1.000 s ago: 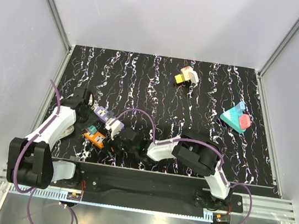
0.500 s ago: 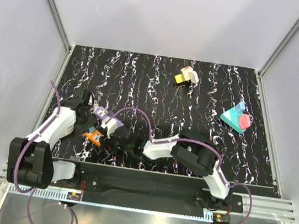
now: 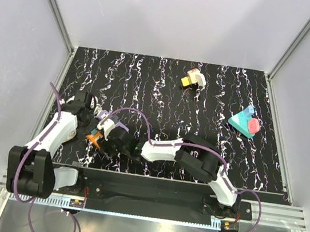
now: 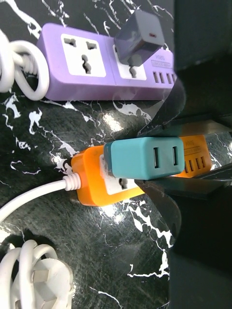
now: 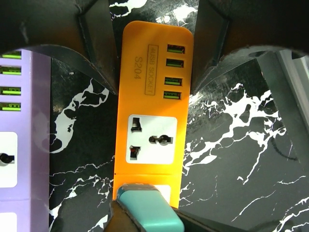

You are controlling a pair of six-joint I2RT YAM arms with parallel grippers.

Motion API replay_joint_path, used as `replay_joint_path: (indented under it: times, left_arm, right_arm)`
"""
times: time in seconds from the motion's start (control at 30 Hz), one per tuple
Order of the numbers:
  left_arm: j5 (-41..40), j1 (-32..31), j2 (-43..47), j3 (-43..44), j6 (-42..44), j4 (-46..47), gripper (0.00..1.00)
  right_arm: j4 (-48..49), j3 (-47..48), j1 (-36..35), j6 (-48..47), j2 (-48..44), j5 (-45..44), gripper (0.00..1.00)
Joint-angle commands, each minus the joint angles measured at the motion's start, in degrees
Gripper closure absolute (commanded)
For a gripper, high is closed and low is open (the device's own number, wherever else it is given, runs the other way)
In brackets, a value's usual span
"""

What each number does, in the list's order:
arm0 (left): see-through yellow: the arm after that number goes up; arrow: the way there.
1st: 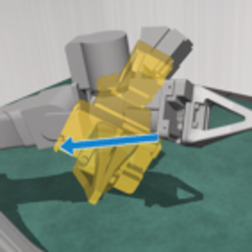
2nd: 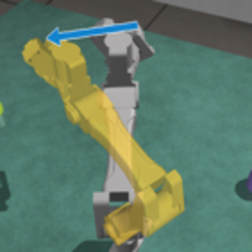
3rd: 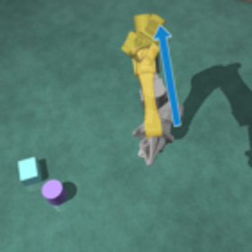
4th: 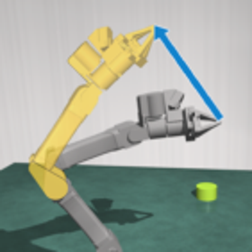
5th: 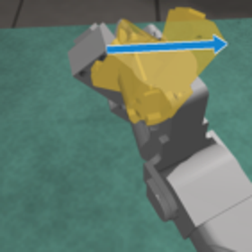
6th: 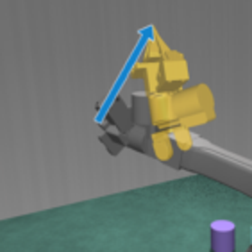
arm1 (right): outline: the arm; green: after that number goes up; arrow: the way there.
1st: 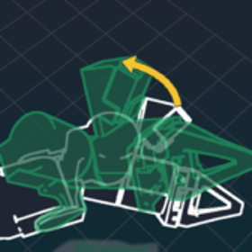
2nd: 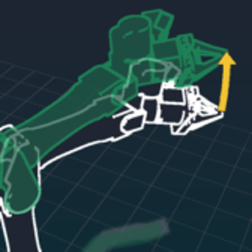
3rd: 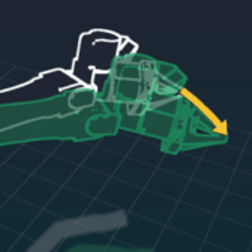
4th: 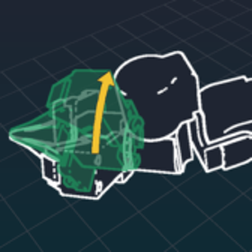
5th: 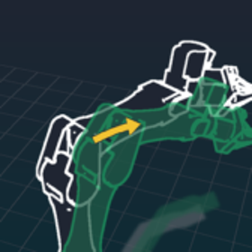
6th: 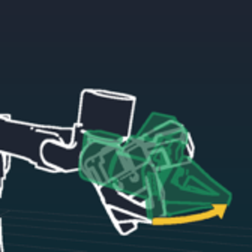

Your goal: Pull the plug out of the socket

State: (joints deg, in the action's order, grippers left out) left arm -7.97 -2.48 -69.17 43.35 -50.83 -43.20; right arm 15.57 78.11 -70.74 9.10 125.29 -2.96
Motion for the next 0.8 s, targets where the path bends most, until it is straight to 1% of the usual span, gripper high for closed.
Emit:
replay_joint_path:
  times: [0.0, 0.23, 0.33, 0.37, 0.5, 0.57, 0.6, 0.63, 0.7, 0.77]
  left_arm:
    - [3.31, -0.33, 2.81, 2.96, 1.61, 0.75, 1.0]
    - [4.19, -0.33, 4.47, 6.21, 2.66, 1.1, 1.0]
    - [1.83, -0.24, 6.75, 7.27, 2.58, 0.23, 1.0]
    - [0.86, -0.16, 7.72, 7.45, 2.05, -0.13, 1.0]
    - [-2.66, -0.16, 15.44, 6.83, 1.78, -1.27, 1.0]
    - [-3.28, -0.16, 17.56, 7.27, 2.31, -1.88, 1.0]
    - [-3.28, -0.16, 19.4, 7.71, 2.75, -2.93, 1.0]
    - [-2.41, -0.33, 20.55, 7.89, 3.1, -2.94, 1.0]
    - [-1.62, -0.51, 23.97, 8.06, 4.33, -2.85, 1.0]
    - [-0.3, -0.86, 25.92, 8.24, 5.74, -2.77, 1.0]
  right_arm:
    - [-8.98, -0.23, -0.19, 0.91, 5.22, -0.2, 1.0]
    - [-9.07, -1.29, -0.19, 1.44, 4.61, 0.15, 1.0]
    - [-8.37, -1.64, -0.19, 1.36, 4.17, 0.68, 1.0]
    - [-7.93, -1.73, -0.19, 1.36, 4.08, 0.59, 0.96]
    - [-6.52, -2.25, -0.19, 1.0, 3.12, 1.64, 0.7]
    - [-5.47, -2.43, -0.19, 1.44, 2.76, 2.25, 0.61]
    - [-5.12, -2.43, -0.19, 1.7, 2.5, 2.78, 0.54]
    - [-4.85, -2.52, -0.19, 1.79, 2.32, 2.79, 0.49]
    - [-3.54, -3.3, -0.19, 2.49, 1.36, 2.44, 0.46]
    - [-1.26, -4.53, -0.19, 2.59, 0.39, 1.91, 0.33]
